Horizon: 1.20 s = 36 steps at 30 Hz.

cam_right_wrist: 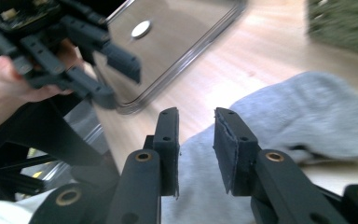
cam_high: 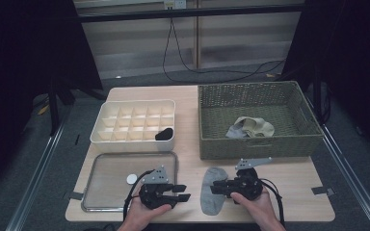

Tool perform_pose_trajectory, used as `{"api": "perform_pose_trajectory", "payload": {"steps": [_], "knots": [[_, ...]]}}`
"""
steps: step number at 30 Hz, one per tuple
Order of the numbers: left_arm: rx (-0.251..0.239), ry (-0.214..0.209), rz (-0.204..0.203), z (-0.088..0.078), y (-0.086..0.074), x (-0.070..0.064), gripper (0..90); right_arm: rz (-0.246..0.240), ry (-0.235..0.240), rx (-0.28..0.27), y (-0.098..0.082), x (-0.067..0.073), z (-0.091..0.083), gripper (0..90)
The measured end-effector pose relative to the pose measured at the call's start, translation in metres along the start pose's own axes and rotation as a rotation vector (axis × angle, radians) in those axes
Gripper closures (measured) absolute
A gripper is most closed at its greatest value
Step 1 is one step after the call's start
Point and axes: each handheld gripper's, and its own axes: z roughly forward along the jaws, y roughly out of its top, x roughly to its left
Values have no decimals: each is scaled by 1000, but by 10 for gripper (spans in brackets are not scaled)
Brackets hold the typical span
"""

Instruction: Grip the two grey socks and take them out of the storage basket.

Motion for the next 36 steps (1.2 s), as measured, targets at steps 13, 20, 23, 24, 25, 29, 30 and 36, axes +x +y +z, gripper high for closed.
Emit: {"api": "perform_pose_trajectory", "payload": {"steps": [13,20,23,24,25,29,30,36], "knots": [[70,-82,51,59,20,-20,717,-7,-95,20,17,-36,2,840],[155,-96,47,74,13,-23,677,-8,-123,68,14,-48,16,837],[162,-83,38,76,9,-23,678,-1,-124,82,10,-50,17,822],[178,-84,45,74,9,-22,682,2,-129,87,9,-50,17,820],[178,-80,49,74,9,-21,682,0,-130,88,8,-50,17,818],[175,-76,55,72,8,-20,692,12,-136,85,3,-52,14,819],[180,-68,60,72,8,-20,694,13,-145,88,3,-52,12,820],[176,-45,66,66,5,-17,702,18,-157,92,-3,-50,3,810]]}}
